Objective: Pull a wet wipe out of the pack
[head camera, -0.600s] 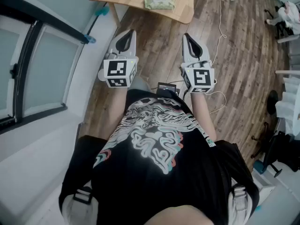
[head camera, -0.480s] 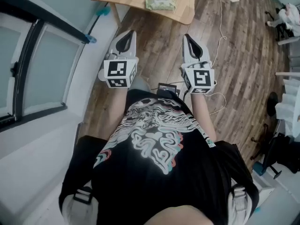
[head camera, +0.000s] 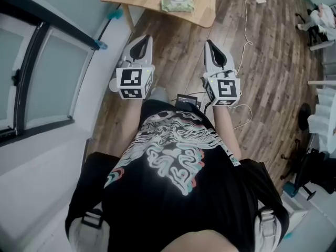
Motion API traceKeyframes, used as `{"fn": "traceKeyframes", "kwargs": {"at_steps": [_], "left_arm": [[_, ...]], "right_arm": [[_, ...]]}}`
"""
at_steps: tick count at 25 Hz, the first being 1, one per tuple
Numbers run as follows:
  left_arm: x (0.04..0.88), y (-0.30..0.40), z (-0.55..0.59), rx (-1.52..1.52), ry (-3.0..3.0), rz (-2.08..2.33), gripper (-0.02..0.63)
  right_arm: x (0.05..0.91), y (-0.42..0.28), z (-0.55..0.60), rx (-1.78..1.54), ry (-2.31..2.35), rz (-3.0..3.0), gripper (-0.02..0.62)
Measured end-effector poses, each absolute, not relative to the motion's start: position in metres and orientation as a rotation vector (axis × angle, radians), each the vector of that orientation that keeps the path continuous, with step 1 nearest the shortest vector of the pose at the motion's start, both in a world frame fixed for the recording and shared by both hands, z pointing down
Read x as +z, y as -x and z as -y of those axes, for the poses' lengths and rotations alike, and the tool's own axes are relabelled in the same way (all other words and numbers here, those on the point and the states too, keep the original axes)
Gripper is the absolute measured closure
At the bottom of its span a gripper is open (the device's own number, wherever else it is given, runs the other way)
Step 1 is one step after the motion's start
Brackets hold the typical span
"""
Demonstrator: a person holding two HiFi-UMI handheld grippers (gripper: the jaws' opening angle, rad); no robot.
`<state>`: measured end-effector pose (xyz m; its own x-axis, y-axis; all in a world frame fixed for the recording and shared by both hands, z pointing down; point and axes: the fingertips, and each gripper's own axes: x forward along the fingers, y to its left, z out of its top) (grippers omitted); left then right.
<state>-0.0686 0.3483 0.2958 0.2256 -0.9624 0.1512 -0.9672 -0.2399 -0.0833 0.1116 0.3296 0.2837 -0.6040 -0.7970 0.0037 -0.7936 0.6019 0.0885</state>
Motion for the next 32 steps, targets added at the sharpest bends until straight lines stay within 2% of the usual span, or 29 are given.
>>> {"fn": "traceKeyframes", "kwargs": {"at_steps": [16,25,32], "left_arm": [[0.309,0.059,-0.309,0.251,-2.455,1.864,0.614],[0.329,0.049,-0.221,0.264,-2.498,1.784,0.614],[0.326,0.066,-0.131,0.279,-2.496,1.767,0.614]], "right_arm": [[0.302,-0.118,-0.299,-0.038,-1.368,2.761,0.597],[0.322,-0.117,-0.218,-0.005,-1.392,2.715,0.597],[0.319,-0.1,-0.132,-0.018,-1.401,2.693,0.597]]}}
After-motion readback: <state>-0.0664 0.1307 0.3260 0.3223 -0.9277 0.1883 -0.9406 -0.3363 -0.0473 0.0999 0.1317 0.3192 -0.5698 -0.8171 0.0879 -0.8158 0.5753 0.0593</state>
